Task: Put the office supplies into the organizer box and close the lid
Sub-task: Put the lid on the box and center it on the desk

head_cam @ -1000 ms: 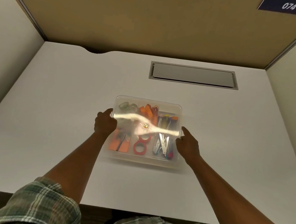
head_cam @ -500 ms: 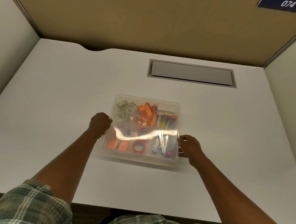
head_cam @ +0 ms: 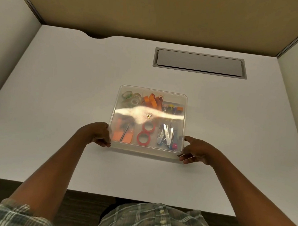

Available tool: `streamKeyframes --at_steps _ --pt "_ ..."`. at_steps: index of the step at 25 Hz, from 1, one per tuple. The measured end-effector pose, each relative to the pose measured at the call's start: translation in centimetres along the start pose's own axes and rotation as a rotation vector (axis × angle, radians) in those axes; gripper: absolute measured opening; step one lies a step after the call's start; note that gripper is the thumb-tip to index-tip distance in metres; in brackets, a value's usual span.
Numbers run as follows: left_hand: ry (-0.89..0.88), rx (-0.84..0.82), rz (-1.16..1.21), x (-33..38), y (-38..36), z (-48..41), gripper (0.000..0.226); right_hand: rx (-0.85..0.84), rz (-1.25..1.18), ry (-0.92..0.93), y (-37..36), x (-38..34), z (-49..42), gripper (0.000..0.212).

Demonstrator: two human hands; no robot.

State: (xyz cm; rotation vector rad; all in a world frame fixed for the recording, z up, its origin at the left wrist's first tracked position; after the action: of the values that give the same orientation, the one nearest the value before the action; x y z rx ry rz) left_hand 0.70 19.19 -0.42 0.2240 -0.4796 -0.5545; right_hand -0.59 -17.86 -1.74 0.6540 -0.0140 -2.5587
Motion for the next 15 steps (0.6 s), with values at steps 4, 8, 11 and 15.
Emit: streamKeyframes --at_steps 4,8,11,15 --pt "0.098 0.006 -0.163 0.4 -0.2 -0.6 0.035 0.027 0.105 -0.006 -0.1 -0.4 -0.6 0.08" --pt "0.034 0.138 -0.5 3.2 2.4 -1.5 0.066 0.218 0.312 0.106 2.1 -2.7 -1.5 0.086" --pt "-0.233 0.455 -0.502 8.1 3.8 -2.8 0.094 0.498 0.568 0.319 3.7 -7.4 -2.3 0.101" --pt "-0.547 0.474 -0.737 14.4 2.0 -4.6 0.113 0.505 0.852 0.391 3.3 -13.2 -3.5 0.129"
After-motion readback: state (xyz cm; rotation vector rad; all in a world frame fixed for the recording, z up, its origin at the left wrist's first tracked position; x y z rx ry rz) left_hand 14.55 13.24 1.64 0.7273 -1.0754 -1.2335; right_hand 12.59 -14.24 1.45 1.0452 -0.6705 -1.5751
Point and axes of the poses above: each hand's wrist, its own z-axis away from the middle knuckle, its own y-axis out of the back of the hand, x = y × z, the point moved 8 cm from there along -z, towards the middle knuckle, and after that the axes turned 1 degree about x, right-handed, at the moved point
